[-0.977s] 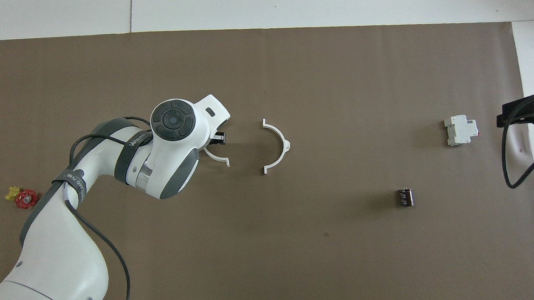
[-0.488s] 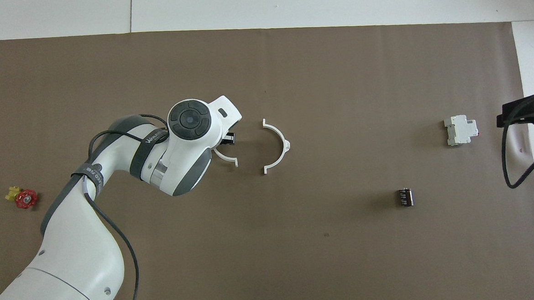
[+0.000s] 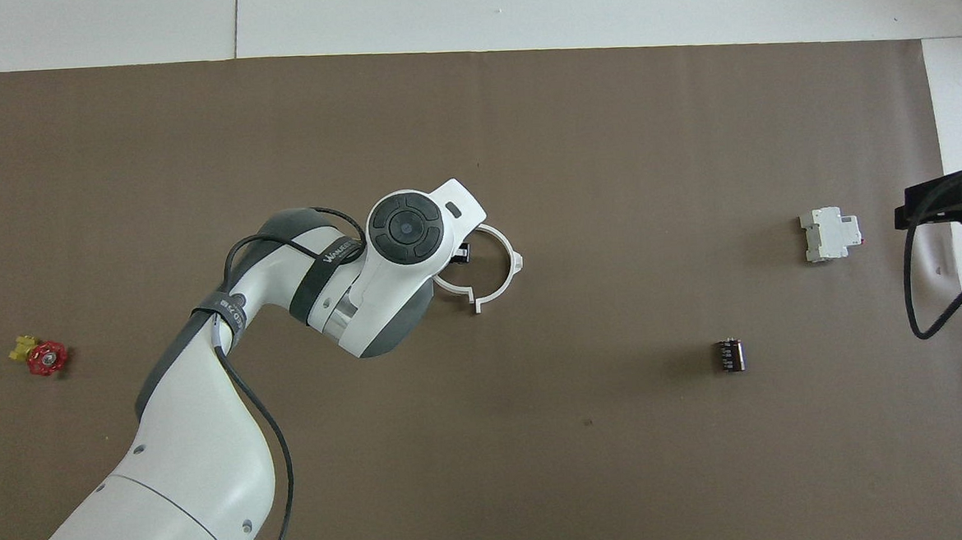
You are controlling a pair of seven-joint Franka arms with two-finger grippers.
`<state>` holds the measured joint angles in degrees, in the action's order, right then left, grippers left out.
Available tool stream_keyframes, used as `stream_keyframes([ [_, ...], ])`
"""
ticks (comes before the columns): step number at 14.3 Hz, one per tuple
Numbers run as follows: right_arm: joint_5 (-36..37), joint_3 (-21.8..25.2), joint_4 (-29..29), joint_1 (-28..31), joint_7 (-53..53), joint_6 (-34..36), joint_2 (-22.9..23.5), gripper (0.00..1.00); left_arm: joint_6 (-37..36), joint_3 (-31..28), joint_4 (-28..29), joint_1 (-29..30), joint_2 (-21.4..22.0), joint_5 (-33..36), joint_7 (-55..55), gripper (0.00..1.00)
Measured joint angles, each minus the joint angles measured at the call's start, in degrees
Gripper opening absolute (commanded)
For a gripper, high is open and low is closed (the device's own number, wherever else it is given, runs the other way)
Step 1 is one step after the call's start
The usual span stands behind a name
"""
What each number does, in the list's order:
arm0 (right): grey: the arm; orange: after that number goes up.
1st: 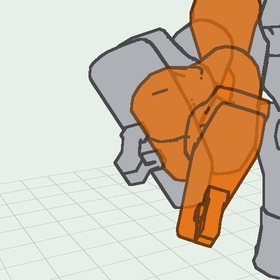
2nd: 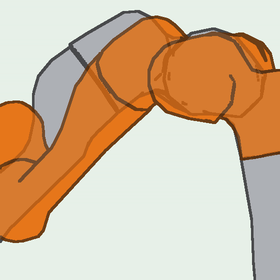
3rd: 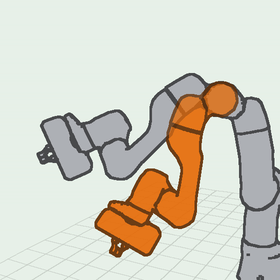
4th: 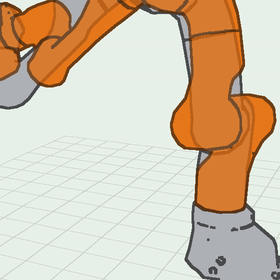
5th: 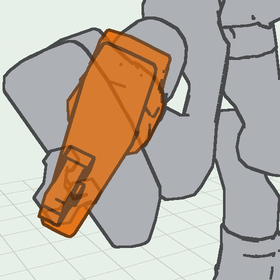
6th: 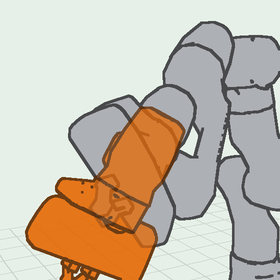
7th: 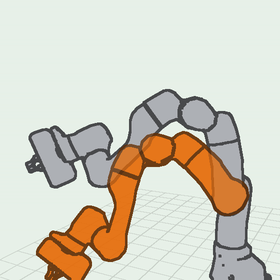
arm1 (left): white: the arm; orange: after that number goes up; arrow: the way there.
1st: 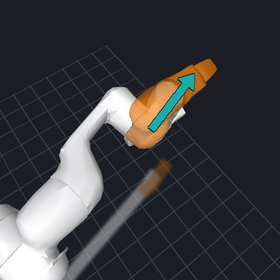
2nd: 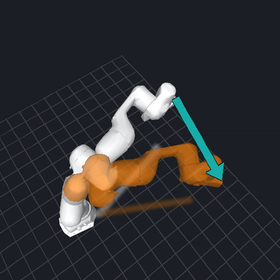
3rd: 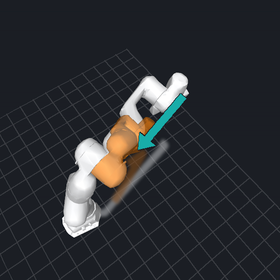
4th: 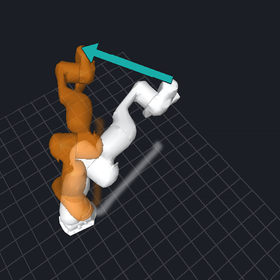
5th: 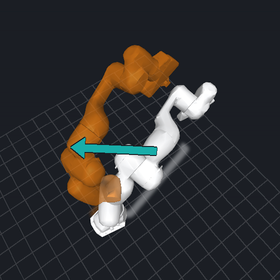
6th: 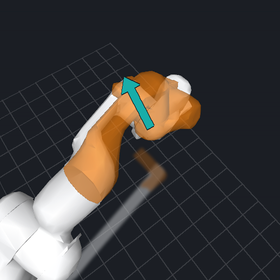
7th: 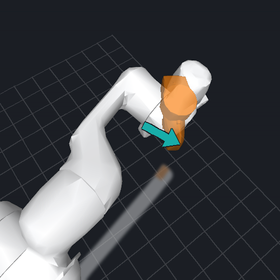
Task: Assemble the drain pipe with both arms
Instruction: 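Press the held half against the placed half to close the ring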
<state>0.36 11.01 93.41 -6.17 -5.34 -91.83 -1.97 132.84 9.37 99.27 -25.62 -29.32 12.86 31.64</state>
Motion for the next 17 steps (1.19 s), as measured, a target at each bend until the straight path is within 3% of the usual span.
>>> stream_keyframes([
  [12,0.00,0.00,0.00,0.00,0.00,0.00,0.00,1.00,-0.15,-0.25,-0.04,0.00,-0.64,1.25,2.48,0.00],
  [17,0.00,0.00,0.00,0.00,0.00,0.00,0.00,1.00,-3.49,0.22,-1.07,0.00,-0.54,1.31,3.55,0.00],
])
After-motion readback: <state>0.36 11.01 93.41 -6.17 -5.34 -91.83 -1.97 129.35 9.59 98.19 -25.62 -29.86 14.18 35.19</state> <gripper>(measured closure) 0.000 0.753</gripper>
